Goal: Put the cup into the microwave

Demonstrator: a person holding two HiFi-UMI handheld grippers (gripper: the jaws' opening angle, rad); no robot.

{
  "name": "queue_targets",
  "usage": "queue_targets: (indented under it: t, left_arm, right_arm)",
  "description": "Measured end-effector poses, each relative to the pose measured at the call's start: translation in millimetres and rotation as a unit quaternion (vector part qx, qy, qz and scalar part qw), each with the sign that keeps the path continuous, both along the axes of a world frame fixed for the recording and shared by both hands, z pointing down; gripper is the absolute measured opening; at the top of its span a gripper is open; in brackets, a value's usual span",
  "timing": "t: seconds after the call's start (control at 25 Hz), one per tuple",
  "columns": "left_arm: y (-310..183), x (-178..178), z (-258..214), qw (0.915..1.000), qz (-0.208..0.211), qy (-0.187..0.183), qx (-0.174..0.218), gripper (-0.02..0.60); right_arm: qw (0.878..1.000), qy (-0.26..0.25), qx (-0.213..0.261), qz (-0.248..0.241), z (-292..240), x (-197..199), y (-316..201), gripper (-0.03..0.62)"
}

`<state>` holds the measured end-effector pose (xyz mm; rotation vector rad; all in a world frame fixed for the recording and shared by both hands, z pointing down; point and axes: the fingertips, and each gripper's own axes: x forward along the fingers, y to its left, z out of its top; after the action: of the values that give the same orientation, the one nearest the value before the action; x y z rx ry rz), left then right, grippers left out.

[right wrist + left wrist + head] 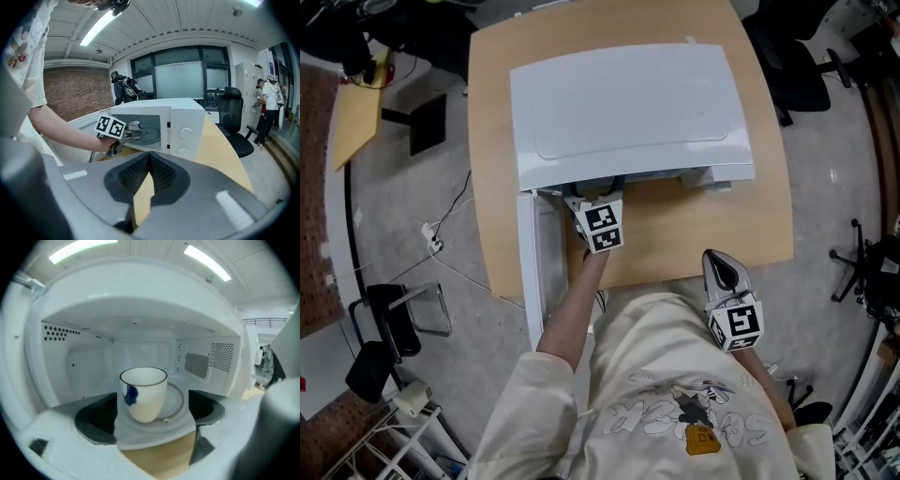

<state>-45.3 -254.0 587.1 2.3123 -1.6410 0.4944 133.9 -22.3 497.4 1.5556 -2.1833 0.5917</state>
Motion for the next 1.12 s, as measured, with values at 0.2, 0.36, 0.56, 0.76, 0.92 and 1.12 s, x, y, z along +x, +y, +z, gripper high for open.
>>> queue_targets:
  t: [0.2,0.36,0.56,0.76,0.92,1.12]
  left_arm:
    - [95.3,4.4,-34.5,0.9987,0.033,0.026,-0.028,0.290]
    - [161.1,-1.2,-63.2,0.9975,0.028,0.038,-0.053,0.018]
    - [196.3,9.0,-78.2,0.9957,0.061,0.031,-0.062,0.005]
    - [203.8,3.6,-104.4,0.9969,0.020,0.047,-0.060,0.005]
    - [209.1,-2.1,-107.7,0.9969,0.003,0.049,-0.061,0.005]
    - [213.2,-4.2,-103.5,0.9963,-0.006,0.054,-0.066,0.005]
  right_arm:
    - [0.999,-0.015,0.006,-0.038,-0.4,-11.2,-16.5,0.005]
    - [0.995,-0.032,0.014,-0.094,-0.6,-36.6,-32.7,0.005]
    - [0.985,-0.057,0.023,-0.159,-0.2,-68.7,-44.7,0.005]
    - [0.976,-0.062,0.027,-0.206,-0.3,-87.8,-46.0,0.005]
    - [0.973,-0.058,0.026,-0.220,1.4,-92.7,-44.3,0.005]
    - [0.973,-0.054,0.025,-0.224,5.1,-93.2,-42.9,0.005]
